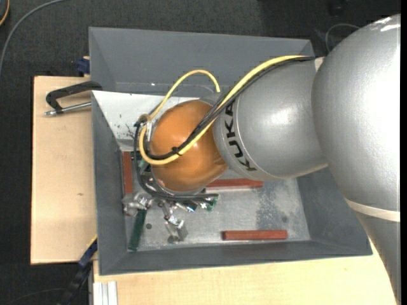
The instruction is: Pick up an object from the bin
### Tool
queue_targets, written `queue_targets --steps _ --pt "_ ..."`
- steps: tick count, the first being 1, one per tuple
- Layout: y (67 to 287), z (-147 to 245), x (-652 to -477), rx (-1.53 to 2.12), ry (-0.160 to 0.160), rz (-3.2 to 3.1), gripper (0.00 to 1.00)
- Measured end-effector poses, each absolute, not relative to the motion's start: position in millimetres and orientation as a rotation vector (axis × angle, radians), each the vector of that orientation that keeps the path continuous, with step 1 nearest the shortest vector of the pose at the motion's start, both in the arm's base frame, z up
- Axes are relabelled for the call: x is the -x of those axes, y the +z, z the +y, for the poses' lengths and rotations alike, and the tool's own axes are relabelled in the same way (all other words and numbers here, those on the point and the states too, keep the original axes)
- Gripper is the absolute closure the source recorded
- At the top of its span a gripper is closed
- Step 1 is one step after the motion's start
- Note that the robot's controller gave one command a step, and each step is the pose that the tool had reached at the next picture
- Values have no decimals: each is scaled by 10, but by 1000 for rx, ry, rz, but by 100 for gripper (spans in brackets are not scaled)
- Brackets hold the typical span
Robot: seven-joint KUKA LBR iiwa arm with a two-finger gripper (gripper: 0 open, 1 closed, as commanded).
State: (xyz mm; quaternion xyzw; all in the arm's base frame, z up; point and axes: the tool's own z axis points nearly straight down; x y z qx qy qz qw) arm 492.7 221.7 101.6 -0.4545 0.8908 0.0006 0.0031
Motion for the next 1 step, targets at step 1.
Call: queue_targets --steps 1 --pt "1155 2303 -4978 2108 2 2319 0"
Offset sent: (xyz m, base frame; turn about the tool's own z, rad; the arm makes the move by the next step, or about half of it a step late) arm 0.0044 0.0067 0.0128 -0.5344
